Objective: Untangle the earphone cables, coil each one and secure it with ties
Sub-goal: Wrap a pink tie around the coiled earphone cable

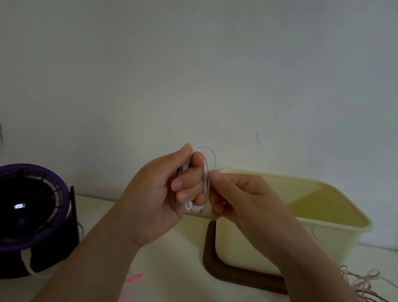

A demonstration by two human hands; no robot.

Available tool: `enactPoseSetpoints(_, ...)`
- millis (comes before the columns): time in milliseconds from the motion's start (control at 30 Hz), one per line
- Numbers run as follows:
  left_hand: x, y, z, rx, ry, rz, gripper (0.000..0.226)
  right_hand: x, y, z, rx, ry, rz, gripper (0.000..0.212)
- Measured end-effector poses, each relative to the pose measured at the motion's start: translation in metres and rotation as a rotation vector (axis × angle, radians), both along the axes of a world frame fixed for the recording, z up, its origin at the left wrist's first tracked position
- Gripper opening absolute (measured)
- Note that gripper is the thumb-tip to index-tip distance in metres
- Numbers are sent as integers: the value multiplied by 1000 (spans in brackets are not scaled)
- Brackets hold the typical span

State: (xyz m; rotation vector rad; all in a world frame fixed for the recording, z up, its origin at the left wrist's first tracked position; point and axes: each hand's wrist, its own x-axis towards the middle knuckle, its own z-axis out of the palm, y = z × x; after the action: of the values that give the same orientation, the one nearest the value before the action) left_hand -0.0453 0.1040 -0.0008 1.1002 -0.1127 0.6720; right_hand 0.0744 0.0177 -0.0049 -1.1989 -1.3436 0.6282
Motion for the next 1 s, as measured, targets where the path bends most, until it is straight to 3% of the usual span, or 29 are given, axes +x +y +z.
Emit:
enactPoseSetpoints(167, -5, 3, 0, 156, 91, 62, 36, 4, -5, 5, 56, -70, -75, 26)
enactPoseSetpoints(233, -8, 3, 1, 249, 167, 107, 36, 8, -12, 12, 114, -158, -193, 36)
enactPoseSetpoints(467, -14, 0, 2, 486, 320, 71, 36, 2, -20, 18, 222, -508, -246, 17)
enactPoseSetpoints(800, -13, 4, 3, 261, 148, -22, 33, 1, -12, 10, 35, -191, -29, 14)
enactPoseSetpoints(1000, -8, 6, -2, 154, 33, -189, 24, 3, -14, 12, 28, -171, 10, 9)
